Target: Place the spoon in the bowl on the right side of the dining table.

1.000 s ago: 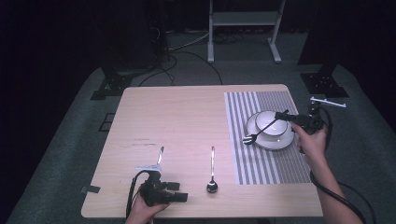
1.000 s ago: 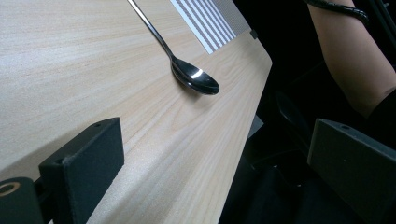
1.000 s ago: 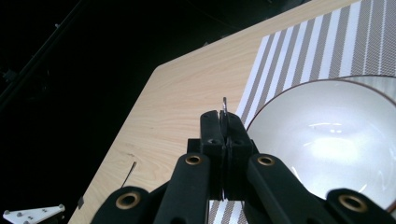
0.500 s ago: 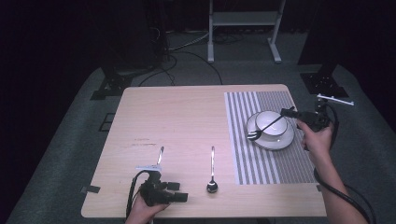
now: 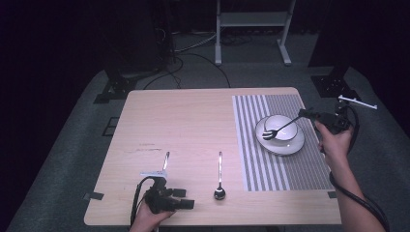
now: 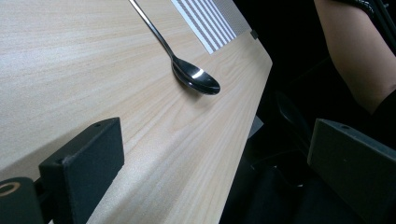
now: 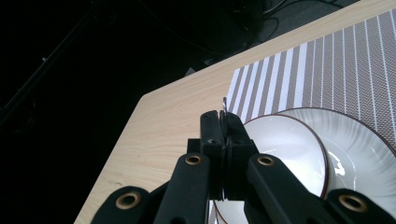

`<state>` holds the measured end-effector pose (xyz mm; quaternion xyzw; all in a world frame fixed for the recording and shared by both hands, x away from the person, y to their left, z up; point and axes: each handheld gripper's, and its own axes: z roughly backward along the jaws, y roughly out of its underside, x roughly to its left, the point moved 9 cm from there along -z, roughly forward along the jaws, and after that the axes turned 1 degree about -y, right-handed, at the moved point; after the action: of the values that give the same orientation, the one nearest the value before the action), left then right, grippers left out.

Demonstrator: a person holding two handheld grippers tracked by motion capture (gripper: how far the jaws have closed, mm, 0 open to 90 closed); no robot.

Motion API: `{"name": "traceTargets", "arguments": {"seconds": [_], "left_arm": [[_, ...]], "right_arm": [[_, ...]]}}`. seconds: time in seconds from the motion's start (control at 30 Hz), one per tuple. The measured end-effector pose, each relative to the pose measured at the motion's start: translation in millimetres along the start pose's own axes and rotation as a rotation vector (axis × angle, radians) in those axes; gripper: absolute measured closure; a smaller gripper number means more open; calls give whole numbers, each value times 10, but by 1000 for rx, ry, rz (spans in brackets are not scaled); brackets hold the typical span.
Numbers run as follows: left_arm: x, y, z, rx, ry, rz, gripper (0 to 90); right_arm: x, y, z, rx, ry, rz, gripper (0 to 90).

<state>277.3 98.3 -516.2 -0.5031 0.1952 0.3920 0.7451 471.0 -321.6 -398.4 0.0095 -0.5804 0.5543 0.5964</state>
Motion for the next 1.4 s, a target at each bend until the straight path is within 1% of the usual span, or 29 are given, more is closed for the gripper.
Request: {"name": "traceTargets", "arguments": {"seconds": [0.5,0.7,0.8,0.9,0.93,1.1,1.4], "left_arm": [[-3,1,-3,0,-1,-3,24],[-4,-6,1,-3,-3,-10,24],[-6,-4,-4,-3,-2,-10,24],[-8,-3,-8,-1,-2,-12,24],[-11,1,-13,1,-1,-9,24],[-13,3,-18,3,0,-10,24],[-10,4,-18,3,0,-9,24]], "right_arm": [[-144,-148,128,-63,36,-53,889],[-247,-188,187,-97,57,-75,889],[-301,-185,205,-107,66,-91,889],[-337,-178,211,-112,76,-94,889],[-364,-172,215,-116,80,-103,889],[-431,-145,211,-124,93,-116,888],[-522,-79,173,-115,117,-111,888]]}}
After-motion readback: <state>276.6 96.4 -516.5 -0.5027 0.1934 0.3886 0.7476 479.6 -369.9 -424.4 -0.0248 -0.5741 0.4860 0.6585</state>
